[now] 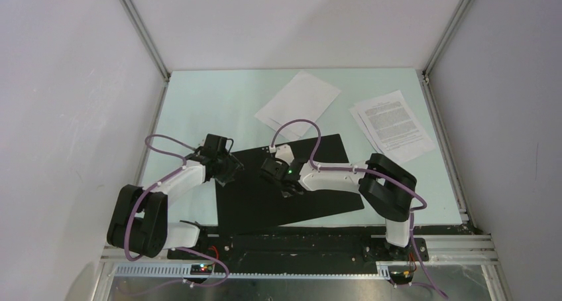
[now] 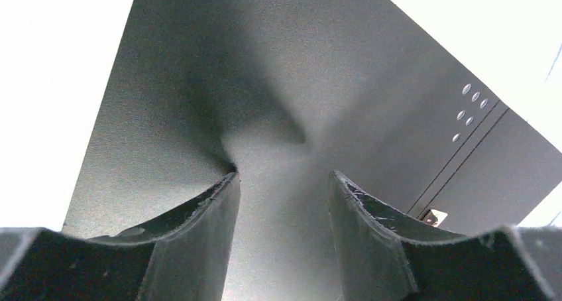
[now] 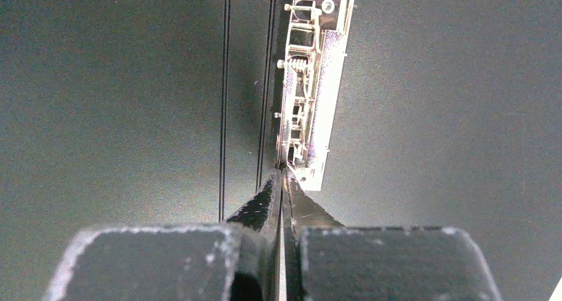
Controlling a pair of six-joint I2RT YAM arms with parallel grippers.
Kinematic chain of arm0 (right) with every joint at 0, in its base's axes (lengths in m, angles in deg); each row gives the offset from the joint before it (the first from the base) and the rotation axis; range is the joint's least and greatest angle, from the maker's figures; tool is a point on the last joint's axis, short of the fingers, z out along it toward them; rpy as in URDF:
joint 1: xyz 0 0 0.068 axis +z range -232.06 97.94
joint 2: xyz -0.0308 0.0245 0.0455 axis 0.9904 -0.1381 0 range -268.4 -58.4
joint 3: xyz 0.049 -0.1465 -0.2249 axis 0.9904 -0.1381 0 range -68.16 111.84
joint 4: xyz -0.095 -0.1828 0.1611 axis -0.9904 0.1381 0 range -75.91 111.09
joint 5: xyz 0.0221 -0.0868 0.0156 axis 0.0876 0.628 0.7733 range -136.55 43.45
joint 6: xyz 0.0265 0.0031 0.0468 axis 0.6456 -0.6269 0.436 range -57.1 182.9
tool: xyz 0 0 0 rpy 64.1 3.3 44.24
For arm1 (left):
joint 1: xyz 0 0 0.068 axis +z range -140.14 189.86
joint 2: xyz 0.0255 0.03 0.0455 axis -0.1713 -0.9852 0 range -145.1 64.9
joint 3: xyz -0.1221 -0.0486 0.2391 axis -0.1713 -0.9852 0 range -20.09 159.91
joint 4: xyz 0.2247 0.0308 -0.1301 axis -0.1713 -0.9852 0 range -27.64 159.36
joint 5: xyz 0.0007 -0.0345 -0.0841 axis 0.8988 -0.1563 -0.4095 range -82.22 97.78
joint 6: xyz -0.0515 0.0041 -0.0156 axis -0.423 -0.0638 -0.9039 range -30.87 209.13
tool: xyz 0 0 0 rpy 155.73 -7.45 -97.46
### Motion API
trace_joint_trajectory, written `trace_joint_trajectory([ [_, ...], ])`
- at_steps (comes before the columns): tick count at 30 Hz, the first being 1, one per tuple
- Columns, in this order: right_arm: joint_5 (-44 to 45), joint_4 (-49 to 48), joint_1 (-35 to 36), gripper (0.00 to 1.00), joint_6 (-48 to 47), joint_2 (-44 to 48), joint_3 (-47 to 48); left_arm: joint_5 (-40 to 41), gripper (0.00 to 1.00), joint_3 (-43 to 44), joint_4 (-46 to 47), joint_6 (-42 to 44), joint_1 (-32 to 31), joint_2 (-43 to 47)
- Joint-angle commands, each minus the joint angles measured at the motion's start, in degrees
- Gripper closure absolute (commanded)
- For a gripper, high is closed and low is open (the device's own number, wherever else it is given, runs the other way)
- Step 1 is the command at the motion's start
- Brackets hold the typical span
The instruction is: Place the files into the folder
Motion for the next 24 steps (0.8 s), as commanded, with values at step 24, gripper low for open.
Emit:
trace_joint_trajectory([
  [24,5.18,8.38,-2.22,1.0,2.03,-1.2,-4.33,4.49,0.41,-0.96,-5.4,2.44,1.58,-3.2],
])
